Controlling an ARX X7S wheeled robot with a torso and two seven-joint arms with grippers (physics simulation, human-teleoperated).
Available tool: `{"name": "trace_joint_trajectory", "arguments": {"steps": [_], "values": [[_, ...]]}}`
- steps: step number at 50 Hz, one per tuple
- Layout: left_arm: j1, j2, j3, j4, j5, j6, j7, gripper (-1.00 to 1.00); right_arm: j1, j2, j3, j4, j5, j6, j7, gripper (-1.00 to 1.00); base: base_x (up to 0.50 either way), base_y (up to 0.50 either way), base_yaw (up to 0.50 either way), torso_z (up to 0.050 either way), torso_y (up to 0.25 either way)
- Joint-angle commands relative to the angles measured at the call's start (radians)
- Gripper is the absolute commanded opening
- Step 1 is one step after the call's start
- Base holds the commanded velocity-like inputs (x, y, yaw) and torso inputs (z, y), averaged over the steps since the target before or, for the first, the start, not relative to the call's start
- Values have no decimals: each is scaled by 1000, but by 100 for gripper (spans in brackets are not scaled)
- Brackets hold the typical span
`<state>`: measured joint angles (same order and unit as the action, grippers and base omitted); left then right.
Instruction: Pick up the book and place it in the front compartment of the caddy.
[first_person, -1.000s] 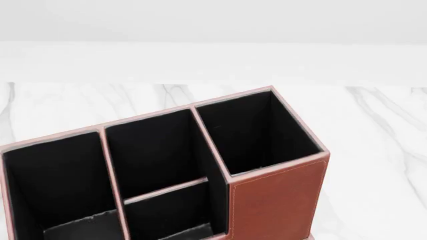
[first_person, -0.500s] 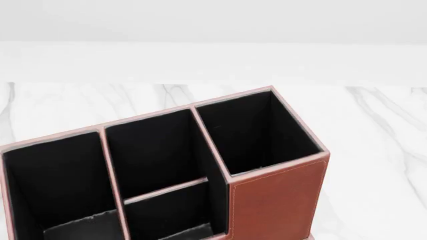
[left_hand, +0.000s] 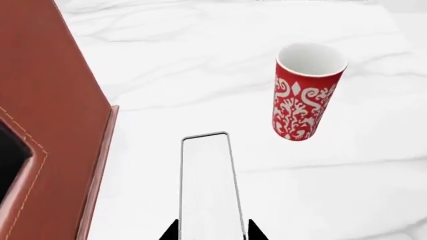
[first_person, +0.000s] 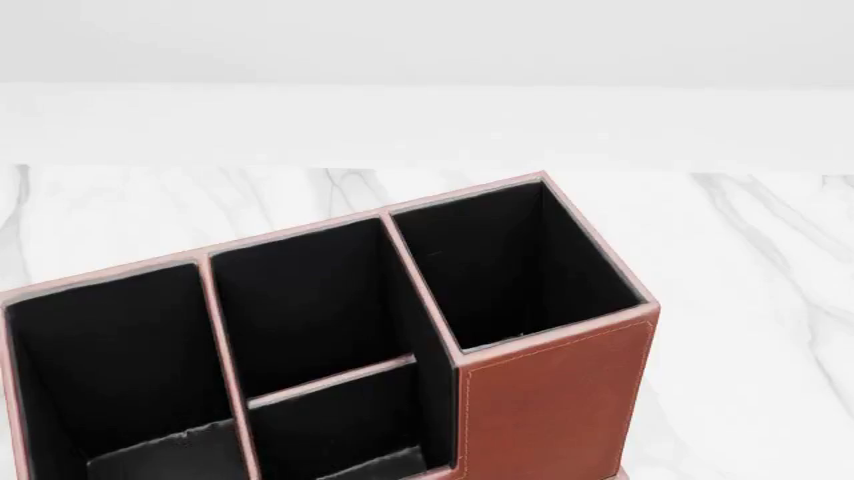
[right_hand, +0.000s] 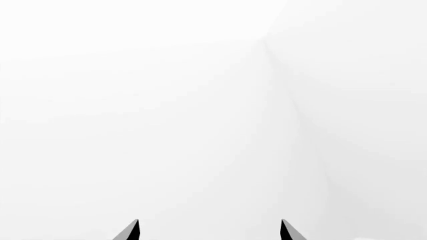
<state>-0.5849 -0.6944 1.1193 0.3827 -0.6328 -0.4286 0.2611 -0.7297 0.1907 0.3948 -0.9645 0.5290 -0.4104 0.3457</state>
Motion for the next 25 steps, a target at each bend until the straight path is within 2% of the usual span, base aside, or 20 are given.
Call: {"name": "trace_joint_trajectory", "arguments": {"steps": [1, 2, 5, 11, 12, 16, 18, 25], "values": [[28, 33, -40, 41, 5, -32, 12, -100, 15, -27, -15, 20, -69, -9, -18, 100, 0, 0, 0, 0, 0], [25, 49, -64, 22, 11, -41, -41, -100, 15, -27, -15, 20, -69, -10, -18, 100, 0, 0, 0, 0, 0], [27, 51, -81, 24, 46, -29, -96, -100, 14, -27, -15, 22, -68, -13, -19, 100, 0, 0, 0, 0, 0], [7, 36, -180, 86, -1, -69, -230, -100, 8, -31, -17, 24, -72, -20, -23, 100, 0, 0, 0, 0, 0], [4, 26, -184, 100, 15, -44, -223, -100, 8, -30, -16, 25, -72, -20, -22, 100, 0, 0, 0, 0, 0], [-28, -5, -253, 172, -72, -94, -274, -100, 6, -30, -15, 27, -71, -22, -23, 100, 0, 0, 0, 0, 2], [-39, -20, -261, 199, -46, -84, -286, -100, 6, -30, -15, 26, -71, -21, -23, 100, 0, 0, 0, 0, 0], [-144, -67, -314, 354, -204, -236, -328, -100, 3, -30, -7, 28, -63, -26, -26, 100, 0, 0, 0, 0, 2]]}}
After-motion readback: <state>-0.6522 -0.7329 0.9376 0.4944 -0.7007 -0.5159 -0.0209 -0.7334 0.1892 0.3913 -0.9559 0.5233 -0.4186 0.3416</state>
